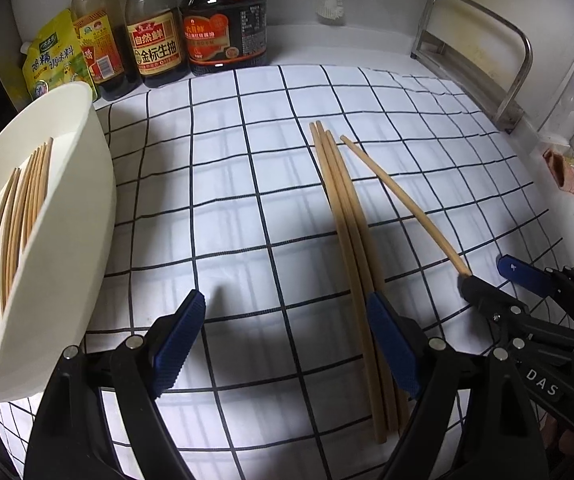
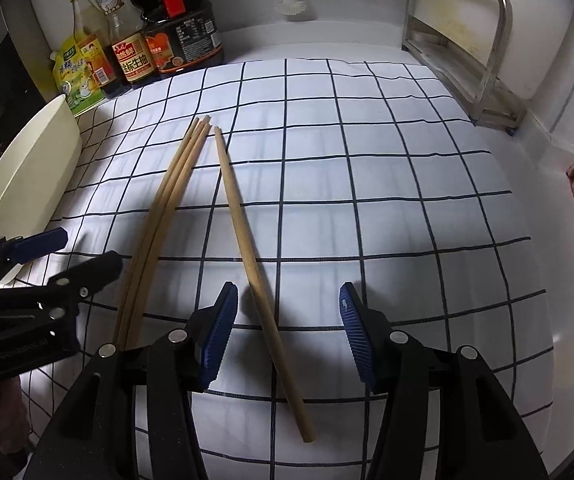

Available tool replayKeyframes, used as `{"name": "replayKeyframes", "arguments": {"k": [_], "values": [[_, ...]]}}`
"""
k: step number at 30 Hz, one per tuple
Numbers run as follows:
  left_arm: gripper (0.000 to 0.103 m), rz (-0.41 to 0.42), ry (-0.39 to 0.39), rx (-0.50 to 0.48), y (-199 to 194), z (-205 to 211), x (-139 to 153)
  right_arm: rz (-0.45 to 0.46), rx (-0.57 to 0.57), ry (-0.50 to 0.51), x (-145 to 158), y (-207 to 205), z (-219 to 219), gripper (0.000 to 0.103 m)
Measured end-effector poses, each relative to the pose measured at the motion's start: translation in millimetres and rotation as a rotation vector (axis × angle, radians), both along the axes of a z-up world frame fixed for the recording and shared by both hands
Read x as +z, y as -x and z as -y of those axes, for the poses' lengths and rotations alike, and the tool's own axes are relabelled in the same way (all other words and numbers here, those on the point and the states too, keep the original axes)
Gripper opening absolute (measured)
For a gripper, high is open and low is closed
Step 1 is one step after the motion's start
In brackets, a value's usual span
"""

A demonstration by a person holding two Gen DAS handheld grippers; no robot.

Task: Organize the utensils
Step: 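Move both open tools back over the remaining chopsticks on the mat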

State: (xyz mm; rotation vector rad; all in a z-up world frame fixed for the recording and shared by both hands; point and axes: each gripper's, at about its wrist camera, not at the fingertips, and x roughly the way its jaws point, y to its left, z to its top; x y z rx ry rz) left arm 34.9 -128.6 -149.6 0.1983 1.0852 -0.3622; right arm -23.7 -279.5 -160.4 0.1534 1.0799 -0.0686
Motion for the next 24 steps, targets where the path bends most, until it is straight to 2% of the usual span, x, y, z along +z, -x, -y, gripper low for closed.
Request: {"name": "replayKeyframes", "arguments": {"k": [7,13,19,21,24], "values": [[0.082,-0.024,-0.005,0.0,4.2,0.5,-8.1,0.009,0.01,0.015,-0.9,-2.0,-1.0,0.051],[0.083,-0.02,-0.046,0.002,2.3,5.2,-12.9,0.011,0.015,0.021,-1.2,-2.1,0.2,0.051],[0.086,-0.02,-0.054,0.03,-4.0,3.6,-14.5,0.02,0.047,0.08,-3.0,-4.5,-6.3,0.051],[0.083,-0.017,-0.051,0.036,-6.0,3.2,-14.1,0.03,0.056,0.094,-3.7,-5.7,-8.0,0.051],[0.065,0.0,-0.045,0.025,-5.4,5.0,-11.6,0.041,0.066,0.099,-4.4,-6.5,-9.9,0.051]]}}
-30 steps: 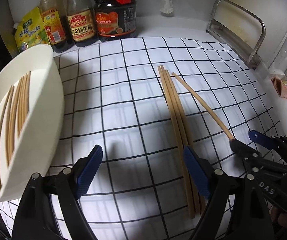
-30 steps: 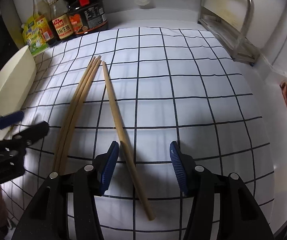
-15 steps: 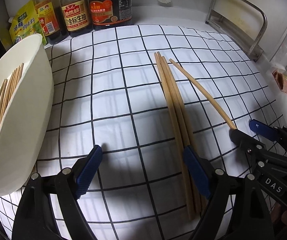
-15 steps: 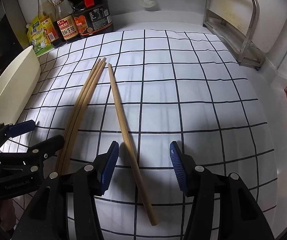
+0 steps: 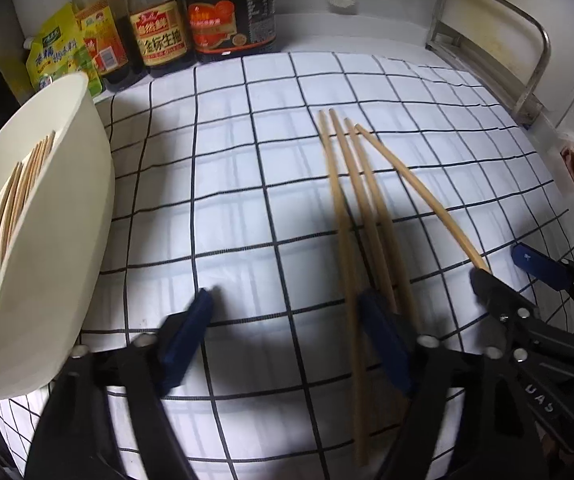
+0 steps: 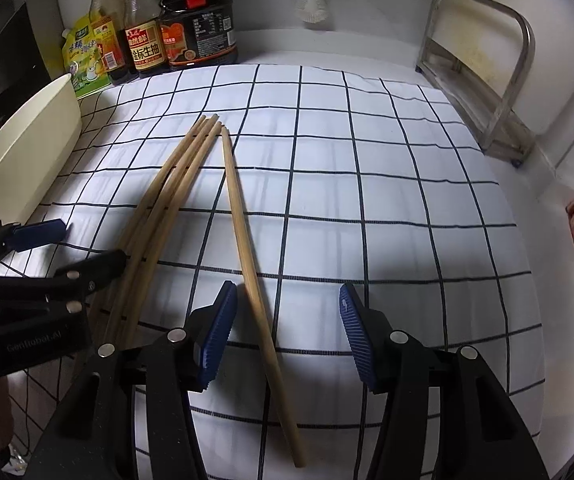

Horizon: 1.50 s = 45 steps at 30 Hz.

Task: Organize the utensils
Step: 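Move both open tools back over the remaining chopsticks on the mat, then close the left tool on one chopstick while the right tool grasps another, then lift both held chopsticks and carry them over the white bowl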

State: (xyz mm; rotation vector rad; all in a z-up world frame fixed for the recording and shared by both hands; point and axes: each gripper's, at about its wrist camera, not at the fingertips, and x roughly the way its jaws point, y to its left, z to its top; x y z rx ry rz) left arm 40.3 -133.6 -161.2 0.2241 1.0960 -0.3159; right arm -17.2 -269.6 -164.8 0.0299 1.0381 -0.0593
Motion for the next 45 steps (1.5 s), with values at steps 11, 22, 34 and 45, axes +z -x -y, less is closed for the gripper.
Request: {"name": "replayKeyframes", "arguments": {"k": [11,22,34,45], "values": [[0.007,-0.036,0.023,-0.045,3.7,5.9,4.6,-0.035,-0.001,-0.112,4.6,-3.6,6.1,0.007],[0.007,-0.014,0.068,-0.041,5.4,-15.5,46.8,0.006,-0.053,-0.194,47.3,5.8,4.5,0.007],[0.007,0.123,0.118,0.025,-6.2,-74.6,125.7,0.126,0.059,-0.195,119.5,-20.5,-63.4,0.007],[0.007,0.16,0.1,0.195,-27.5,-178.3,146.2,0.119,0.252,-0.253,132.1,-78.3,-172.3,0.007]]}}
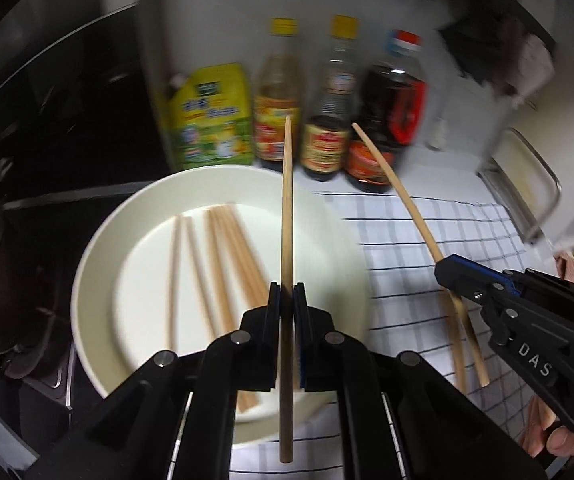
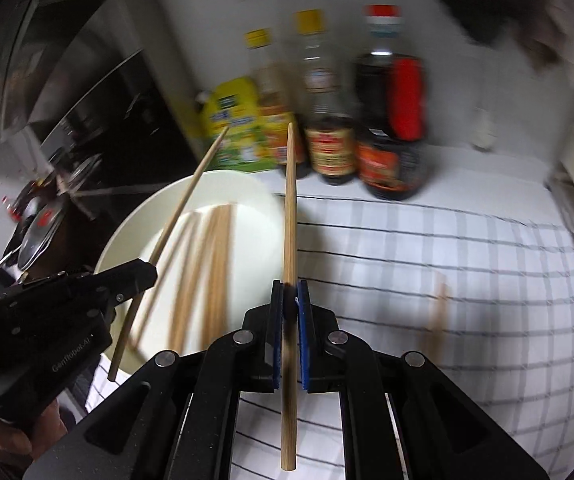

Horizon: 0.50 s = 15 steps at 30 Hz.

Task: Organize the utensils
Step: 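Lift both held chopsticks and carry them over the white bowl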

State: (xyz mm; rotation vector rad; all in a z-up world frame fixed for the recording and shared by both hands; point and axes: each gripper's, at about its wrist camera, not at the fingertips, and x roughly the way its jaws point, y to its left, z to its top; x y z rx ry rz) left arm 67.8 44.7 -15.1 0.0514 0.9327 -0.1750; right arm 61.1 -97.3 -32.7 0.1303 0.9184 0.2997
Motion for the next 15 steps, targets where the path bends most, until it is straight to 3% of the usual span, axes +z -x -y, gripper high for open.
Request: {"name": "replayKeyframes", "arguments": {"k": [8,15], "values": [[0.007,-0.035,-0.006,0.098,-11.8,-61.8,-19.3,-0.038,0.101,-0.005,-15.0,-32.0,-72.4,0.007],[0.007,-0.079,-0.006,0.135,-19.8,-89.4,-41.1,-0.093,0.114,-0.006,-37.7,-49.5,-103.7,0.007]]}}
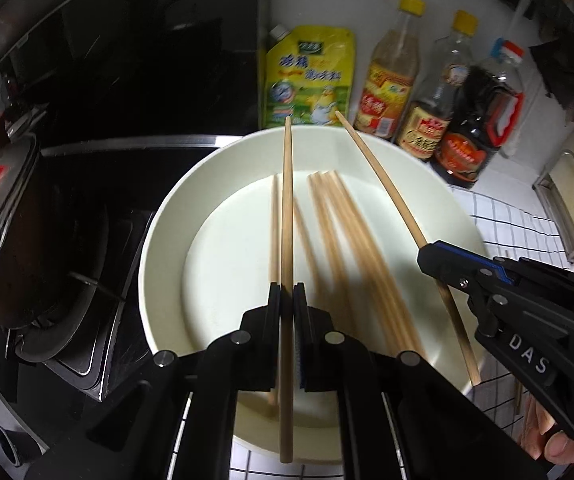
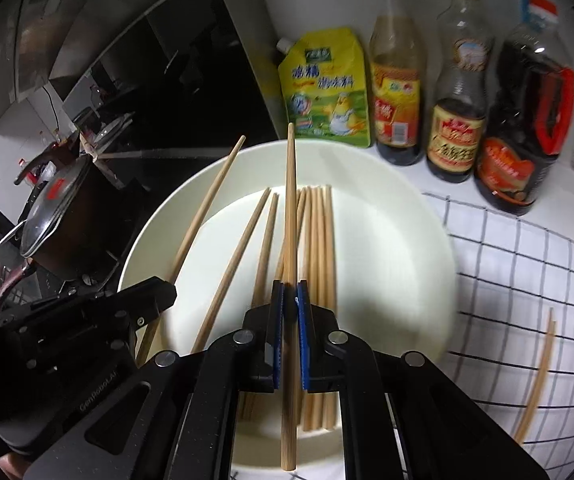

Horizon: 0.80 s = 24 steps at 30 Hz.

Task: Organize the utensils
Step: 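Lift both held chopsticks and carry them over the white bowl, then open both tools to lay the chopsticks in the white bowl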

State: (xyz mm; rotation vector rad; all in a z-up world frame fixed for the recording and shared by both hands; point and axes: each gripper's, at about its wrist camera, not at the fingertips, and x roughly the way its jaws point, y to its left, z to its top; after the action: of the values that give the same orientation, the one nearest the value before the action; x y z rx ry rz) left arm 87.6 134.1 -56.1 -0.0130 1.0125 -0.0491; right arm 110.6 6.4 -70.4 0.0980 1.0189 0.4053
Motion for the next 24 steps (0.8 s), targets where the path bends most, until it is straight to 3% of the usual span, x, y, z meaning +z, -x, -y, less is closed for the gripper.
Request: {"name": "replayKeyframes", "arguments": {"k": [8,18,19,23,24], "values": [[0.007,-0.029,-0.003,0.003,-8.1,-6.2,-17.2,-0.058,-0.014,0.028,-25.2,-7.6,-11.0,0.007],[0.008,-0.063,0.0,0.009,-13.1,-8.3,-29.9,-0.09,-0.033,0.052,-35.8,-8.7,-9.4,0.007],[0.009,-0.065,-0.002,0.013,-12.9,-8.7,-30.0,-0.091,-0.035,0.05,-35.4,-7.3,-8.5,0.007],[0.042,-0.054,-0.001,0.023,-11.1,-10.6,-26.4,-0.067,-0.051,0.041,-28.9,-2.8,-5.0,0.018],[0.045,-0.046,-0.008,0.025,-9.7,-10.4,-24.3,-0.06,-0.05,0.044,-26.8,-1.8,-5.0,0.018]]}}
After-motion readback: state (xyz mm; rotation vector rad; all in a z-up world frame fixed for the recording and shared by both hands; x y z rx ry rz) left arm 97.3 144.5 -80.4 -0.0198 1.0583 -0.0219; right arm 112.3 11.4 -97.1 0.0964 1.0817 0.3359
